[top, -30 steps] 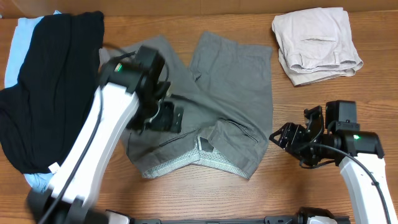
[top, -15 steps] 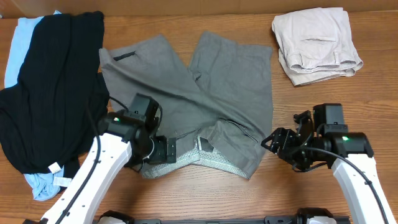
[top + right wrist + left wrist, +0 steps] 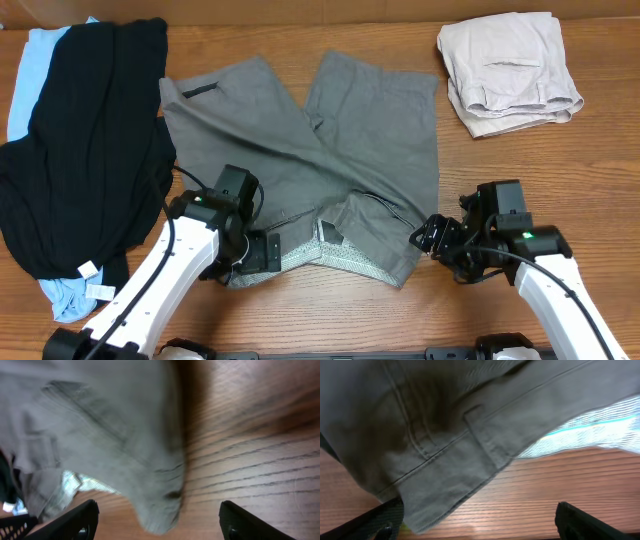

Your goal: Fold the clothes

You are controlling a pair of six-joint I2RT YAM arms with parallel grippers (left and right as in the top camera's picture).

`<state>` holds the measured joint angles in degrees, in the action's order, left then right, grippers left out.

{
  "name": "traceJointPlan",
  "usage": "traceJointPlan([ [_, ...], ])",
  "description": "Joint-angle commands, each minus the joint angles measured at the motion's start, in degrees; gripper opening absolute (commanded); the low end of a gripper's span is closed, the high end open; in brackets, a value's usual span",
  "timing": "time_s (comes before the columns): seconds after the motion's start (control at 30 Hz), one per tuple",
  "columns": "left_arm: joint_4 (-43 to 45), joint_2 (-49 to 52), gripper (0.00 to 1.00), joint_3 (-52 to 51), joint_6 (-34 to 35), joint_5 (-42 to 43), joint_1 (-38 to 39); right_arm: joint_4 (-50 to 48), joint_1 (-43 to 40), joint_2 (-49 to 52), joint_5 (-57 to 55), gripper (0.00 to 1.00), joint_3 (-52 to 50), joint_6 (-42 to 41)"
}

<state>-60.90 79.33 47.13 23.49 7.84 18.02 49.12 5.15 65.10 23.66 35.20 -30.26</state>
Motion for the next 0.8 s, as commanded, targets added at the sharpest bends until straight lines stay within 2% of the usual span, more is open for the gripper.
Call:
traceJointPlan([
  [0.0,0.83,1.18,0.98,-2.36,1.64,-1.11,-0.11,-2.58,0.31,0.02,-0.61,0.78,-3.19,-4.33],
  [0.1,1.6,1.92,0.97,-3.17,2.51,-1.42,-0.11,-4.81,0.31,0.02,-0.46,0.74,-4.85,-4.33],
  [0.27,2.64,3.39,0.88,-3.19,2.51,-3.85,-0.11,-7.78,0.44,0.7,1.36,0.67,-6.14,-4.28],
  [0.4,2.91,4.76,0.72,-3.17,2.49,-3.93,-0.11,-9.75,2.34,2.56,2.12,0.58,-6.34,-4.33],
  [0.6,3.04,7.69,0.5,-3.17,2.49,-4.0,-0.11,-11.39,7.56,6.21,1.62,0.53,-6.34,-5.66],
  [0.67,3.1,8.22,0.28,-3.08,2.49,-3.98,-0.11,-10.45,8.26,7.15,-0.61,0.04,-6.32,-6.1],
  [0.7,3.1,8.22,0.18,-3.08,2.49,-3.98,-0.11,-9.6,7.54,6.99,-1.64,0.04,-6.25,-6.32],
  [0.77,3.1,8.22,0.11,-3.08,2.49,-3.98,-0.11,-8.72,6.38,6.91,-2.05,0.04,-6.21,-6.21],
])
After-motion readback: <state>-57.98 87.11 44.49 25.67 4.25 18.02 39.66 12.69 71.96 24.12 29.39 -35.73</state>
